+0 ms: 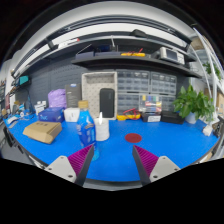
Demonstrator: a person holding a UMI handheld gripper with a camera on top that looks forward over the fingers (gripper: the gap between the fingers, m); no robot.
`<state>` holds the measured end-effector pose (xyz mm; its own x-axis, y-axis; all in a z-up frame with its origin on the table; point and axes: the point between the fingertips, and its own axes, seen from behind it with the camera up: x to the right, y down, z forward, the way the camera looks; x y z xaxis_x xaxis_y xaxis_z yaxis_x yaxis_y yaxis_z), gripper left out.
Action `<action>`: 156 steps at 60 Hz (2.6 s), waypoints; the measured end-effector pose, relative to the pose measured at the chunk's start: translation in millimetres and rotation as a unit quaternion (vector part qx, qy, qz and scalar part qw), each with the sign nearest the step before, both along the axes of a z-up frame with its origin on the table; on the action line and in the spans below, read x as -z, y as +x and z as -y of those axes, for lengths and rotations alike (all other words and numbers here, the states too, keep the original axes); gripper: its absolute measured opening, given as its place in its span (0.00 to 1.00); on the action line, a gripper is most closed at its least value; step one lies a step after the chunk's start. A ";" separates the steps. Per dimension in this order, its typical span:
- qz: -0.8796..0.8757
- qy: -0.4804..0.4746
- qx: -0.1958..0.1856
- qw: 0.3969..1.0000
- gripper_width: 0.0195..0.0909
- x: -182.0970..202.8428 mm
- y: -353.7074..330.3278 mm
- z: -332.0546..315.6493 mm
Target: Pour water
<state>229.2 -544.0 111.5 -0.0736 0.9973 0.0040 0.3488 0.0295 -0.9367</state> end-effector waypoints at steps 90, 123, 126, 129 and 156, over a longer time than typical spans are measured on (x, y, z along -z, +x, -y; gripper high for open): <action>-0.002 -0.207 0.045 0.977 0.28 -10.6 -177.0 184.4; 0.048 -0.699 0.220 0.679 0.28 -21.4 -268.9 191.7; 0.055 -0.719 0.226 0.654 0.28 -16.4 -273.1 193.9; 0.065 -0.741 0.234 0.626 0.28 -14.0 -273.7 196.2; 0.080 -0.718 0.217 0.657 0.28 -20.8 -278.1 190.9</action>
